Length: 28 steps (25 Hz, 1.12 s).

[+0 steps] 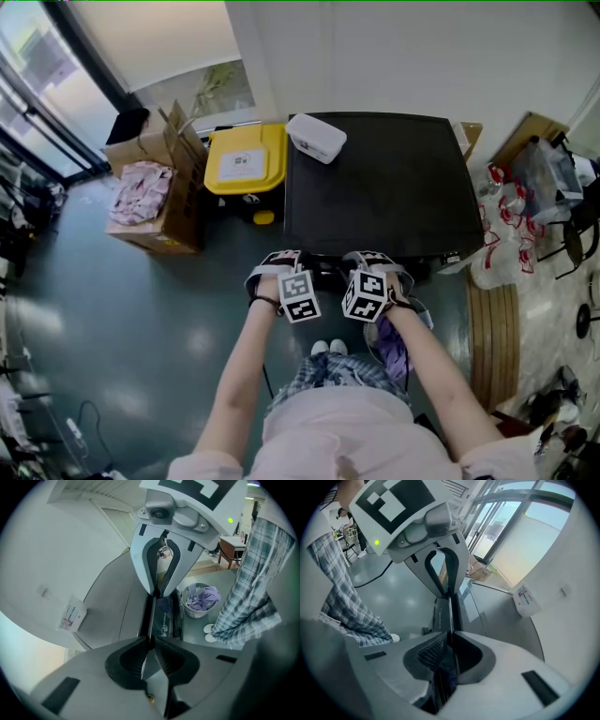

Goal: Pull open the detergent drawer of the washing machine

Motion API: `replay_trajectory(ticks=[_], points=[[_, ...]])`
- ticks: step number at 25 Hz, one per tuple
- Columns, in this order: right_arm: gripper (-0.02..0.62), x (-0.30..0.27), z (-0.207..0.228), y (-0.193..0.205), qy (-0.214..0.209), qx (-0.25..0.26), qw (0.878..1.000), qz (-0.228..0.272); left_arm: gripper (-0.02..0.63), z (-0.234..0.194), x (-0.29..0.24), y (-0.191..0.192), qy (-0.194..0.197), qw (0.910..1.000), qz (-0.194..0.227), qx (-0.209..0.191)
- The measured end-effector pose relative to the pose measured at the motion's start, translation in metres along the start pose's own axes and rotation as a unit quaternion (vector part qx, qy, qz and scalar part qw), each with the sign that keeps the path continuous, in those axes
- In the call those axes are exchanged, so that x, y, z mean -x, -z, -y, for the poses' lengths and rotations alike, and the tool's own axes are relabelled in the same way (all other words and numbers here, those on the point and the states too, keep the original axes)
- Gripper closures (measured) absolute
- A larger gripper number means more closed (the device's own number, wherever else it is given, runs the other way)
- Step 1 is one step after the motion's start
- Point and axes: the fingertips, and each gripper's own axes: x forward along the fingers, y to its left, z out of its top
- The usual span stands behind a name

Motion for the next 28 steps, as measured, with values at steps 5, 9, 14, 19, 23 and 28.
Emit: replay_trajectory(ticks=[5, 9, 14, 19, 23, 28], points=[[0.534, 0.002, -0.005, -0.001, -0.014, -0.005, 1.000, 0.004, 0.537, 0.002, 0.002, 0.000, 0.006, 1.0000, -0.003, -0.004], [0.535, 0.005, -0.009, 0.000, -0.010, -0.008, 1.000, 0.013, 0.537, 0.008, 0.004, -0.001, 0.008, 1.0000, -0.001, -0.003], [0.535, 0.011, -0.020, -0.001, -0.017, -0.013, 1.000, 0.019, 0.537, 0.019, 0.009, -0.003, 0.013, 0.9999, -0.001, -0.006], [0.537, 0.016, -0.034, -0.001, -0.025, -0.016, 0.999, 0.023, 0.538, 0.033, 0.015, -0.002, 0.018, 0.9998, -0.002, -0.005], [0.538, 0.021, -0.046, 0.000, -0.034, -0.029, 0.999, 0.030, 0.538, 0.046, 0.019, -0.003, 0.020, 0.9998, -0.001, -0.003], [0.540, 0.027, -0.062, 0.000, -0.045, -0.036, 0.998, 0.031, 0.538, 0.060, 0.026, -0.003, 0.024, 0.9997, -0.002, -0.006]])
